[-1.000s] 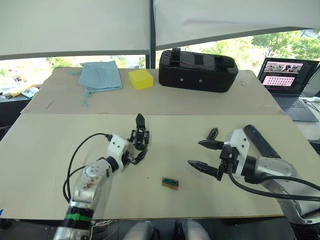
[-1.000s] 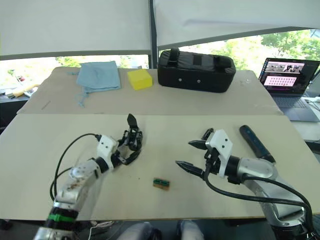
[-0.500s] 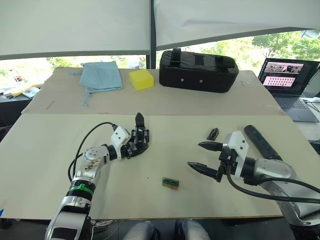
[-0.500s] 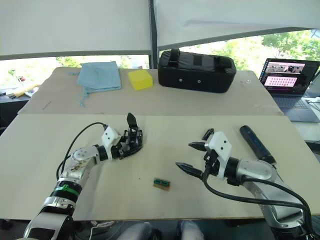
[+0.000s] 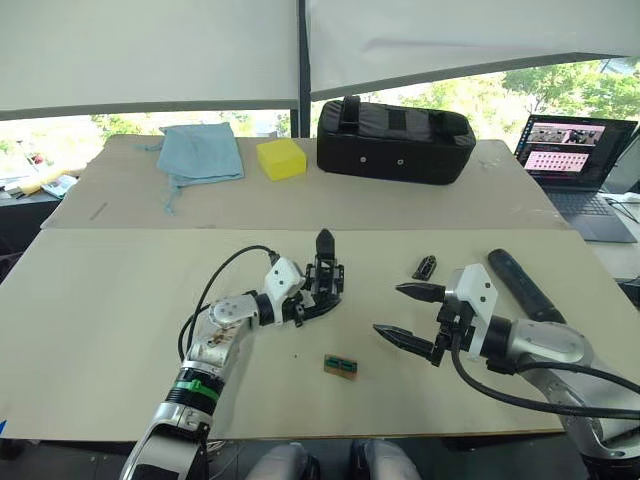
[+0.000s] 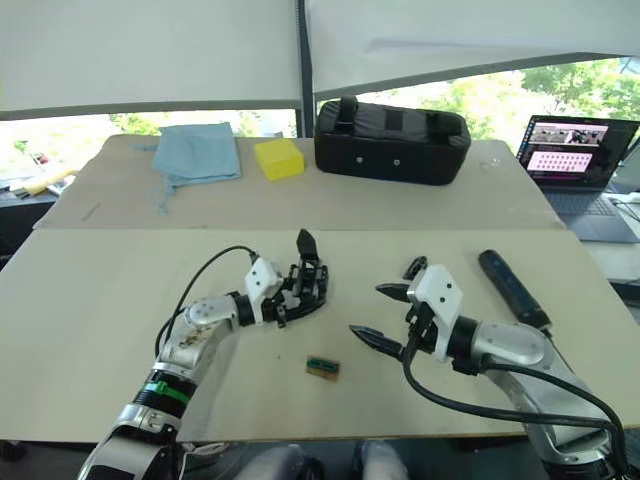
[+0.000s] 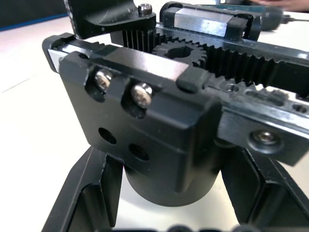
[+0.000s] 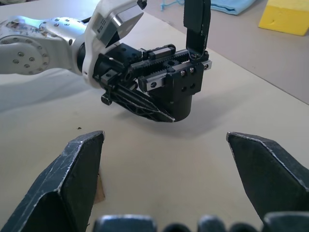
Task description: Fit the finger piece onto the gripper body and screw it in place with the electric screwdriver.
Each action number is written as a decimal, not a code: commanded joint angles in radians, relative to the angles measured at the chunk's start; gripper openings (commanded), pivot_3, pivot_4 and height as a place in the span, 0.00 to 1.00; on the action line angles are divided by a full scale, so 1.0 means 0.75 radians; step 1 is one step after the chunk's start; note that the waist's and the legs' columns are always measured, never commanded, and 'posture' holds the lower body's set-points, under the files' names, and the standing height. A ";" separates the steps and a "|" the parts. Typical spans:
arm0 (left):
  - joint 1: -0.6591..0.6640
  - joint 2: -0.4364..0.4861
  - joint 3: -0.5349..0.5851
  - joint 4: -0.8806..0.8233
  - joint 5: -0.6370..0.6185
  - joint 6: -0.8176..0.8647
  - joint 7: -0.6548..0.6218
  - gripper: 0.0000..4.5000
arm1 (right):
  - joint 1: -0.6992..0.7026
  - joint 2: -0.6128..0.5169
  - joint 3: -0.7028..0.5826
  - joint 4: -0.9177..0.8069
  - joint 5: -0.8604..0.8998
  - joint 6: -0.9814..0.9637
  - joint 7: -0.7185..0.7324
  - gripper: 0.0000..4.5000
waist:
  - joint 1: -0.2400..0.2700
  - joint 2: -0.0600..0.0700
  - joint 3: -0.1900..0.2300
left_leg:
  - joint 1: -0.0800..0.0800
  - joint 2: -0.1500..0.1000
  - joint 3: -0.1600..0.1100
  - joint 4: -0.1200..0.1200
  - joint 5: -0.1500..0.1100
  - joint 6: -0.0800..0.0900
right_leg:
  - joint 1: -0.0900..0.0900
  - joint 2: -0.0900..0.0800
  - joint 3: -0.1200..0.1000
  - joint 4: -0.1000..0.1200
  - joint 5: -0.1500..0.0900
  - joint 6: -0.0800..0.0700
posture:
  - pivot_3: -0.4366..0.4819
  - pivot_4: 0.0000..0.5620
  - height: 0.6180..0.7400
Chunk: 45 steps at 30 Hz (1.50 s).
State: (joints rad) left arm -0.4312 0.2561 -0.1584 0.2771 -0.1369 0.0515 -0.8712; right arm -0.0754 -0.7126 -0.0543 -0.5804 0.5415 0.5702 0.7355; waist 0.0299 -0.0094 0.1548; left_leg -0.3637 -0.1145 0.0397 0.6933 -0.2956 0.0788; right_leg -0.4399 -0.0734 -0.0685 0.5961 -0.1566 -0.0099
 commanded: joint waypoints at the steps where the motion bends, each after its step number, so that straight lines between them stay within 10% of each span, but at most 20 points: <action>1: 0.029 -0.020 -0.021 -0.062 0.040 0.008 0.088 0.52 | -0.007 0.004 -0.029 -0.044 0.005 -0.011 -0.014 1.00 | -0.002 0.000 0.000 | 0.000 0.000 0.000 0.000 0.000 0.000 | 0.000 0.000 0.000 0.000 0.000 0.000 | 0.48 0.27 0.99; 4: 0.047 -0.032 -0.044 -0.043 0.078 0.022 0.138 0.52 | -0.003 -0.004 -0.026 -0.032 -0.013 -0.015 -0.023 1.00 | 0.001 0.000 0.000 | 0.000 0.000 0.000 0.001 0.000 0.000 | 0.000 0.000 0.000 0.000 0.000 0.000 | 0.48 0.27 0.99; 9: 0.096 0.023 -0.055 -0.032 0.069 0.024 0.077 0.99 | 0.019 -0.040 -0.065 -0.042 -0.014 0.024 -0.029 1.00 | 0.012 0.000 0.000 | 0.000 0.001 0.000 0.001 -0.001 0.002 | 0.001 -0.001 0.001 0.000 0.000 0.001 | 0.48 0.27 0.99; 17: 0.167 0.344 0.034 -0.271 -0.120 0.239 -0.199 0.99 | -0.294 -0.222 -0.144 0.077 0.189 0.506 -0.087 1.00 | -0.026 0.001 -0.001 | -0.002 0.007 0.000 0.001 -0.006 0.012 | -0.002 0.004 0.001 0.001 0.000 0.000 | 0.48 0.27 0.99; 25: 0.138 0.756 0.250 -0.755 -0.555 0.682 -0.473 0.99 | -1.207 0.071 -0.153 1.072 0.001 1.350 -0.515 1.00 | -0.023 0.000 0.000 | -0.029 0.009 0.001 0.008 -0.003 0.022 | -0.029 0.005 -0.001 0.009 0.002 -0.010 | 0.48 0.27 0.99; 33: -0.064 0.868 0.370 -0.893 -0.858 0.923 -0.480 0.99 | -1.560 0.194 -0.046 1.880 -0.268 1.163 -0.582 1.00 | -0.049 0.002 0.002 | -0.022 -0.004 -0.001 -0.007 0.009 0.007 | -0.020 0.000 -0.013 -0.001 0.002 -0.008 | 0.48 0.27 0.99; 35: -0.098 0.845 0.382 -0.919 -0.903 0.962 -0.422 0.99 | -1.600 0.211 -0.009 1.981 -0.305 1.107 -0.547 1.00 | -0.065 0.000 0.003 | -0.015 -0.015 -0.001 -0.025 0.020 -0.019 | -0.014 -0.010 -0.024 -0.004 0.002 -0.008 | 0.48 0.27 0.99; 38: -0.115 0.827 0.404 -0.973 -0.965 0.991 -0.371 0.99 | -1.651 0.246 0.015 2.104 -0.353 0.990 -0.498 1.00 | -0.073 -0.004 0.009 | -0.029 -0.006 0.005 0.033 0.008 -0.188 | 0.003 -0.057 -0.040 -0.007 -0.001 -0.013 | 0.48 0.27 0.99; 39: -0.114 0.824 0.406 -0.983 -0.977 0.998 -0.354 0.99 | -1.661 0.255 0.013 2.142 -0.368 0.951 -0.491 1.00 | -0.083 -0.001 0.009 | -0.053 0.022 0.000 0.055 -0.001 -0.190 | 0.002 -0.058 -0.037 -0.002 -0.006 -0.022 | 0.48 0.27 0.99; 41: -0.103 0.825 0.406 -0.998 -0.994 1.007 -0.331 0.99 | -1.672 0.270 0.009 2.203 -0.395 0.890 -0.478 1.00 | -0.093 0.007 0.010 | -0.059 0.065 0.000 0.044 -0.003 -0.079 | -0.001 -0.047 -0.055 -0.001 -0.006 -0.016 | 0.48 0.27 0.99; 42: -0.091 0.825 0.403 -0.998 -0.987 0.998 -0.325 0.99 | -1.673 0.280 0.015 2.224 -0.410 0.865 -0.464 1.00 | -0.087 0.008 0.011 | -0.060 0.065 -0.002 0.040 0.014 0.032 | -0.009 -0.025 -0.038 0.000 0.002 -0.001 | 0.48 0.27 0.99; 45: -0.070 0.825 0.389 -0.991 -0.960 0.970 -0.319 1.00 | -1.680 0.308 0.026 2.271 -0.445 0.815 -0.424 0.81 | -0.059 0.009 0.012 | -0.059 0.058 -0.006 0.035 0.015 0.026 | -0.015 -0.013 -0.009 -0.002 0.004 0.012 | 0.48 0.27 0.99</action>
State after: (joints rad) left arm -0.4804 0.8706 0.1220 -0.4459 -0.8635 0.8042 -1.1149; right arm -1.3060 -0.4710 -0.0401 1.1133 0.2237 1.2137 0.3963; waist -0.0142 -0.0027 0.1636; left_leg -0.4077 -0.0732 0.0361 0.7174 -0.2830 0.0966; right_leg -0.4507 -0.0817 -0.0688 0.5964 -0.1543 0.0013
